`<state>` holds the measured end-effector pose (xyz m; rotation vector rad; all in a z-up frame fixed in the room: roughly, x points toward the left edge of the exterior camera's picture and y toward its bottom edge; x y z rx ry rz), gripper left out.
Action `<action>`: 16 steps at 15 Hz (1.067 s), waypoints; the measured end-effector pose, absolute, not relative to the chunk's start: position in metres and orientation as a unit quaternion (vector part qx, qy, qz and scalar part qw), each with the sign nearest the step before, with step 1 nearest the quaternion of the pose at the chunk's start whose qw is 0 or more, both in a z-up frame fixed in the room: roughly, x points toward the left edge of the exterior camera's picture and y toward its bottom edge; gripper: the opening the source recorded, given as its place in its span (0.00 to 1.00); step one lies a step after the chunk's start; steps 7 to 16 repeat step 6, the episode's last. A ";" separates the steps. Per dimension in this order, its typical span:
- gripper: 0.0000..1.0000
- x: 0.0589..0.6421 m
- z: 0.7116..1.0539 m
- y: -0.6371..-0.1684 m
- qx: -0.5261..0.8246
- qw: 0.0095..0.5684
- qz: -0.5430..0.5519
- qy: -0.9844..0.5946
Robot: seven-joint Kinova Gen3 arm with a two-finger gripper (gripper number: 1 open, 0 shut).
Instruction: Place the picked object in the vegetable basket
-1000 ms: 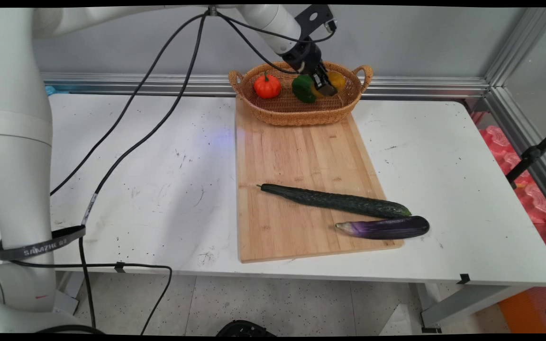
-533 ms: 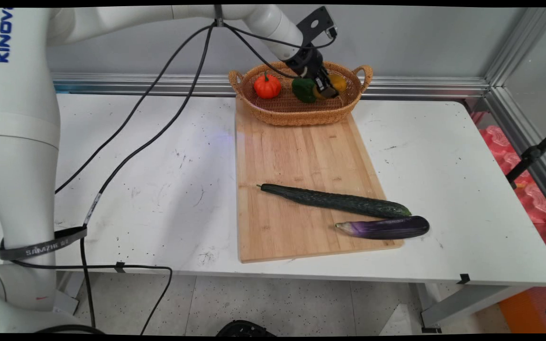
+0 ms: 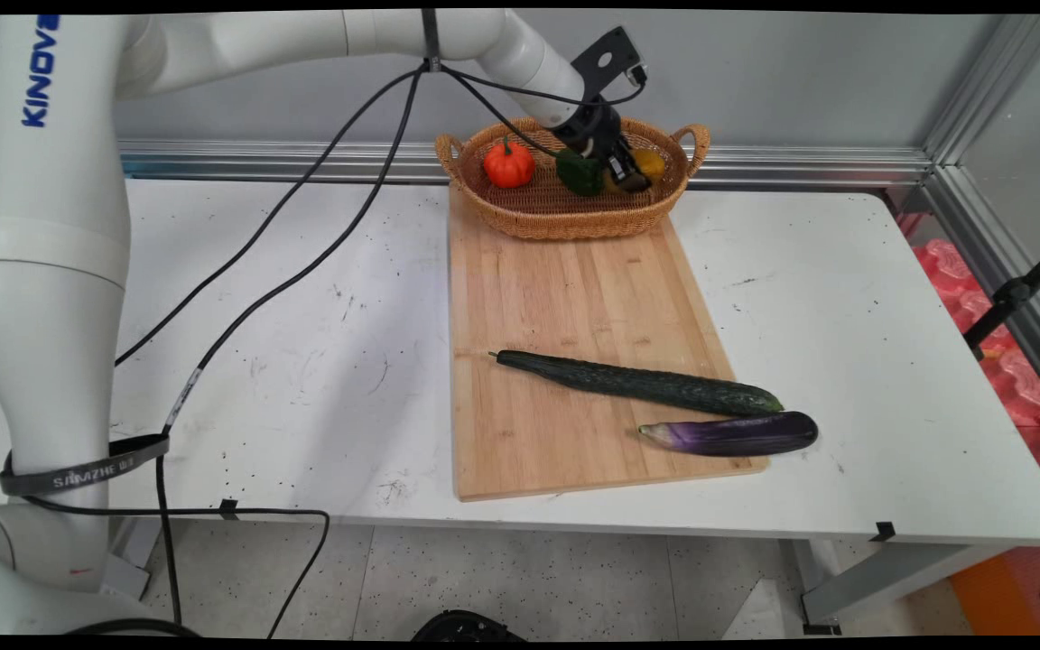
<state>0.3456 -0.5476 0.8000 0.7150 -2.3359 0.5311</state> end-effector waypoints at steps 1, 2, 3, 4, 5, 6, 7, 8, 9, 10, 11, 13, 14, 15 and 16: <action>0.00 0.345 0.798 -0.549 0.272 0.317 0.203 -0.886; 0.00 0.344 0.797 -0.550 0.274 0.318 0.203 -0.885; 1.00 0.343 0.795 -0.552 0.275 0.319 0.204 -0.884; 1.00 0.342 0.793 -0.553 0.276 0.321 0.205 -0.883; 1.00 0.341 0.791 -0.554 0.278 0.322 0.205 -0.882; 1.00 0.339 0.790 -0.555 0.279 0.323 0.205 -0.881; 1.00 0.339 0.790 -0.555 0.279 0.323 0.205 -0.881; 1.00 0.339 0.790 -0.555 0.279 0.323 0.205 -0.881; 1.00 0.339 0.790 -0.555 0.279 0.323 0.205 -0.881; 1.00 0.339 0.790 -0.555 0.279 0.323 0.205 -0.881; 1.00 0.339 0.790 -0.555 0.279 0.323 0.205 -0.881; 1.00 0.339 0.790 -0.555 0.279 0.323 0.205 -0.881; 1.00 0.339 0.790 -0.555 0.279 0.323 0.205 -0.881; 1.00 0.339 0.790 -0.555 0.279 0.323 0.205 -0.881; 1.00 0.339 0.790 -0.555 0.279 0.323 0.205 -0.881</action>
